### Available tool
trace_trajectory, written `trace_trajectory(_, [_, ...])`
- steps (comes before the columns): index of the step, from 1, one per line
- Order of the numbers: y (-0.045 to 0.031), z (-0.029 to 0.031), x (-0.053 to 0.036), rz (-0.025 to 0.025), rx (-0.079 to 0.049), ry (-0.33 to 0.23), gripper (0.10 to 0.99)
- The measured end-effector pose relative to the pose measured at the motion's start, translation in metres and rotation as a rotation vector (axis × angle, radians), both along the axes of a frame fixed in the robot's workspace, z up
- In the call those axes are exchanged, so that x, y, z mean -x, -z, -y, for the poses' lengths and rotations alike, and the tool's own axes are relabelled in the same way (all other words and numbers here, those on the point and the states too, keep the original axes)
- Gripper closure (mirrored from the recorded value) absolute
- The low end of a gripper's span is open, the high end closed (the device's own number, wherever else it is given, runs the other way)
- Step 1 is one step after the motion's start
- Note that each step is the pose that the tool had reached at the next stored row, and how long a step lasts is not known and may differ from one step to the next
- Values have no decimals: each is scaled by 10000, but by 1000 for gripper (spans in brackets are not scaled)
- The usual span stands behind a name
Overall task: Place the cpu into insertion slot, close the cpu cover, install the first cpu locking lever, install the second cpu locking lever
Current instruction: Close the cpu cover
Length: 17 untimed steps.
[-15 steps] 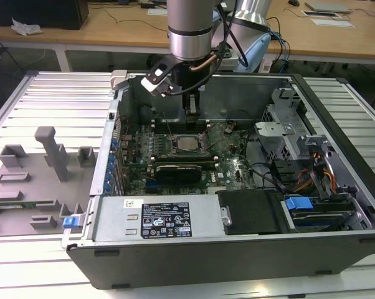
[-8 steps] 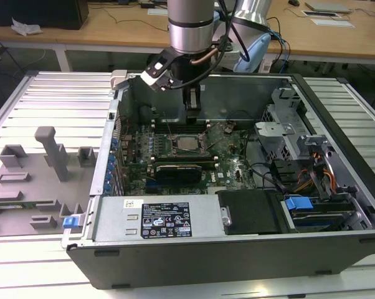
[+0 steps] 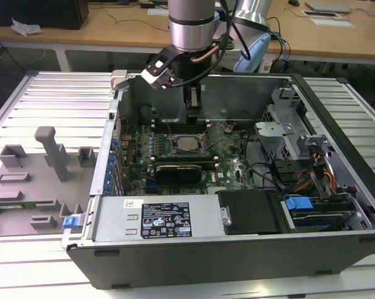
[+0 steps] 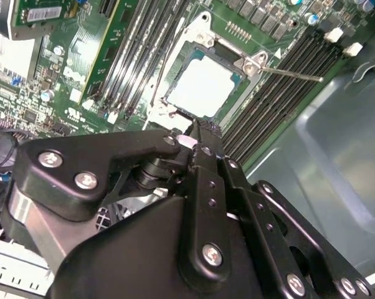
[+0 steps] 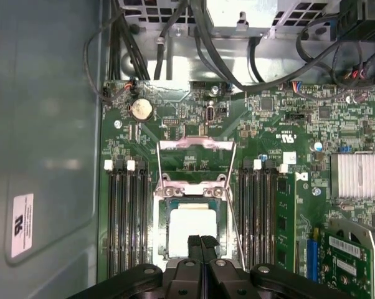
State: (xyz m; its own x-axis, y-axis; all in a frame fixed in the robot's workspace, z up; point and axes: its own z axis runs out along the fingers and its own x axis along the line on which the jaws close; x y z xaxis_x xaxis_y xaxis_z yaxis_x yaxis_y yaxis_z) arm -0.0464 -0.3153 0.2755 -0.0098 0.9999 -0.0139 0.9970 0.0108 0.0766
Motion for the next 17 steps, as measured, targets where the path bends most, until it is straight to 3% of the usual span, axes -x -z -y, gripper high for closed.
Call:
trace_trajectory(5, [0, 2, -125, -6, 0, -1, 980])
trace_trajectory(10, [0, 7, -321, -30, 0, -1, 980])
trace_trajectory(17, [1, 14, -723, -86, -1, -1, 980])
